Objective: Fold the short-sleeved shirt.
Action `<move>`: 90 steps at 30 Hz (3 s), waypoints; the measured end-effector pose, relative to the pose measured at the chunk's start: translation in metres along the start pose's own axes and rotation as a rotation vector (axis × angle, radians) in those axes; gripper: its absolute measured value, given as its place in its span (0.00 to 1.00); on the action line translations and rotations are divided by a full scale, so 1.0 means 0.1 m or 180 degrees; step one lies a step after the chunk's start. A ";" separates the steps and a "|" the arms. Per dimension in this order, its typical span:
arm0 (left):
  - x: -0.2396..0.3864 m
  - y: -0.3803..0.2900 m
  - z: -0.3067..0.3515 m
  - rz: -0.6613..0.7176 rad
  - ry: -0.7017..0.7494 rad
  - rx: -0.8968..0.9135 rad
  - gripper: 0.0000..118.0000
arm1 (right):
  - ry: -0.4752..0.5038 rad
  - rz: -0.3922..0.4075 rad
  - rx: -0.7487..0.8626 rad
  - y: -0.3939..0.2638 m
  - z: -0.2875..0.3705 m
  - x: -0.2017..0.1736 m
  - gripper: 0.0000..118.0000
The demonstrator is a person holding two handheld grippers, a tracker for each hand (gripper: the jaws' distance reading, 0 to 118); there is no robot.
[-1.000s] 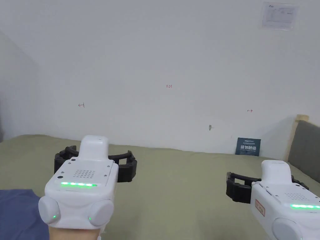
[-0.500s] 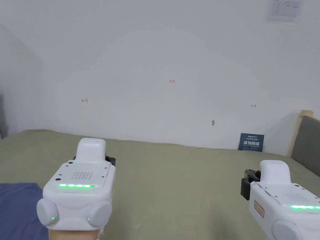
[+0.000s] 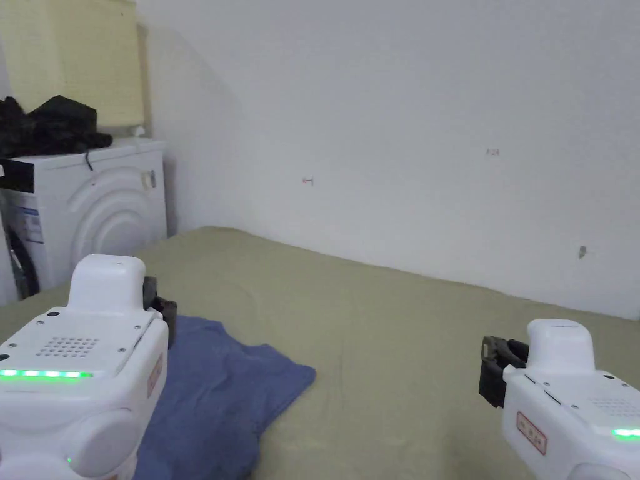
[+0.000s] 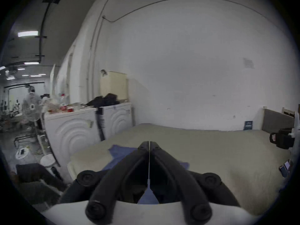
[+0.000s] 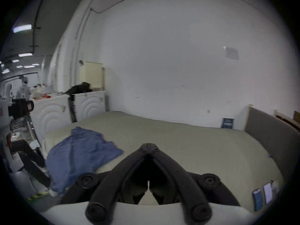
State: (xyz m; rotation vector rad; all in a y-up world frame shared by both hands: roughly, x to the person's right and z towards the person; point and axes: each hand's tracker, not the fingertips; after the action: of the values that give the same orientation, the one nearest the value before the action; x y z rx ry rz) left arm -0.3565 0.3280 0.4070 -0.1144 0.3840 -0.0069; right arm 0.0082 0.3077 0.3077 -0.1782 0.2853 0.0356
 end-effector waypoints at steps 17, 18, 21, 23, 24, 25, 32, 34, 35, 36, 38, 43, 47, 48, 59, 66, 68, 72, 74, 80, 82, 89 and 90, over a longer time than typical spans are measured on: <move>-0.55 0.05 -1.68 -0.0440 -0.0788 -0.1486 0.11 | 0.0418 0.0280 -0.0335 -0.25 -0.37 -0.14 0.00; -0.50 0.05 -1.94 -0.0384 -0.1020 -0.1706 0.43 | 0.0390 0.0273 -0.0365 -0.27 -0.37 -0.07 0.00; -0.15 -0.11 -2.74 -0.0287 -0.1435 -0.2381 1.00 | 0.0400 0.0218 -0.0625 -0.39 -0.39 0.17 0.00; 0.15 -0.34 -3.12 -0.0509 -0.1275 -0.2523 1.00 | 0.0255 0.0241 -0.0801 -0.51 -0.37 0.31 0.00; 0.26 -0.46 -3.27 -0.0598 -0.1204 -0.2606 1.00 | 0.0237 0.0255 -0.0868 -0.56 -0.35 0.37 0.00; 0.37 -0.62 -3.44 -0.0654 -0.1140 -0.2707 1.00 | 0.0183 0.0257 -0.0929 -0.63 -0.33 0.44 0.00; 0.72 -1.57 -3.88 -0.0419 -0.1046 -0.3207 1.00 | 0.0036 0.0238 -0.1239 -0.93 -0.27 0.78 0.00; 0.77 -1.71 -3.87 -0.0590 -0.0835 -0.3319 0.97 | 0.0001 0.0239 -0.1290 -1.00 -0.29 0.83 0.00; 0.74 -1.75 -3.87 -0.0579 -0.0795 -0.3436 0.78 | -0.0017 0.0253 -0.1303 -1.02 -0.30 0.85 0.00; 0.73 -1.76 -3.85 -0.0526 -0.0777 -0.3480 0.63 | -0.0029 0.0258 -0.1306 -1.03 -0.30 0.86 0.00; 0.69 -1.66 -3.75 -0.0356 -0.0759 -0.3197 0.24 | -0.0048 0.0269 -0.1298 -1.06 -0.29 0.86 0.00; 0.52 -1.29 -3.73 0.0123 -0.0989 -0.3038 0.02 | -0.0033 0.0163 -0.1274 -1.08 -0.22 0.87 0.00; 0.60 -0.91 -3.57 0.0061 -0.1120 -0.2790 0.02 | -0.0093 0.0134 -0.1214 -1.04 -0.08 0.91 0.00; 0.65 -0.84 -3.53 -0.0001 -0.1225 -0.2756 0.02 | -0.0105 0.0133 -0.1205 -1.03 -0.04 0.93 0.00; 2.48 -0.16 -2.70 -0.0341 -0.2827 -0.2224 0.02 | -0.0706 0.0017 -0.1024 -0.77 0.79 1.46 0.00; 4.11 -0.10 -1.67 -0.0868 -0.4155 -0.2119 0.02 | -0.1303 -0.0290 -0.0952 -0.82 1.55 1.85 0.00; 4.54 -0.21 -1.24 -0.1076 -0.4452 -0.2128 0.02 | -0.1494 -0.0313 -0.0980 -0.86 1.79 1.92 0.00; 5.12 -0.60 -0.78 -0.1311 -0.4870 -0.2386 0.02 | -0.1688 -0.0395 -0.1024 -0.95 2.17 1.99 0.00; 5.27 -0.82 -0.61 -0.1407 -0.4897 -0.2478 0.02 | -0.1771 -0.0435 -0.1061 -0.98 2.29 1.98 0.00; 5.20 -1.32 -0.58 -0.1225 -0.4711 -0.2635 0.98 | -0.1771 -0.0502 -0.1091 -1.05 2.34 1.99 0.00; 4.97 -1.23 -0.77 -0.0906 -0.4595 -0.2806 0.97 | -0.1718 -0.0486 -0.1067 -1.04 2.26 1.97 0.00; 3.34 -0.54 -1.14 -0.0543 -0.3299 -0.1703 0.92 | -0.1383 -0.0452 -0.0904 -0.91 1.82 1.89 0.00; 3.08 -0.48 -1.15 -0.0479 -0.3163 -0.1618 0.81 | -0.1342 -0.0456 -0.0881 -0.89 1.75 1.89 0.00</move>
State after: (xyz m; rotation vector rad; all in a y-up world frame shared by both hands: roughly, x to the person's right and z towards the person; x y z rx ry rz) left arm -0.1127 0.2585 0.1919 -0.6185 -0.6272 0.0000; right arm 0.2429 0.2534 0.4351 -0.4583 -0.1554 -0.0298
